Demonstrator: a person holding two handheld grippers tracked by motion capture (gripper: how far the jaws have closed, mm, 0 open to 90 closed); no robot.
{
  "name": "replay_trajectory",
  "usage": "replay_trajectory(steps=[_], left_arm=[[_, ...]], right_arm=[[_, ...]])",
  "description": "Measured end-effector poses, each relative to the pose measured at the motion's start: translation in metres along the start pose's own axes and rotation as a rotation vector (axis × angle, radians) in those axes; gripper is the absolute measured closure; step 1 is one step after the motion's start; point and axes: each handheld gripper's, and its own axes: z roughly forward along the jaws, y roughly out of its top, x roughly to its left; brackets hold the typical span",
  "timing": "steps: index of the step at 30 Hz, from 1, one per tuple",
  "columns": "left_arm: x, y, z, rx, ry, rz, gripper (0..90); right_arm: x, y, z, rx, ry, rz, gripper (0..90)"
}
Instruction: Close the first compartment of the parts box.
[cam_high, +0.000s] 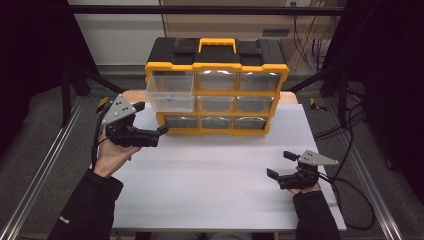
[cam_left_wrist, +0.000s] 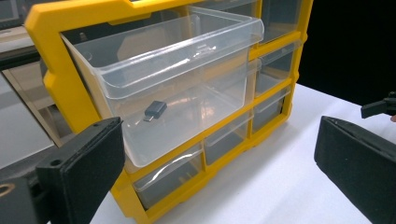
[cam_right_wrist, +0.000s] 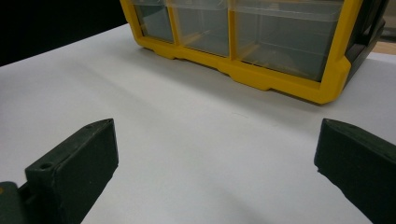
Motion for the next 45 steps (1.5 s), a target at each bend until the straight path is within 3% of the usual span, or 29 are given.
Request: replay_trajectory(steps=[19,45], left_arm=[[-0.008,-0.003,0.008,0.026,-0.026,0.005,12.6],[-0.008,-0.005,0.015,0.048,0.018,0.038,50.3]], right_arm=[[0.000,0.000,0.000,0.002,-0.002,-0.003,0.2],[0.000,0.000,0.000,0.004,0.001,-0.001,0.2]])
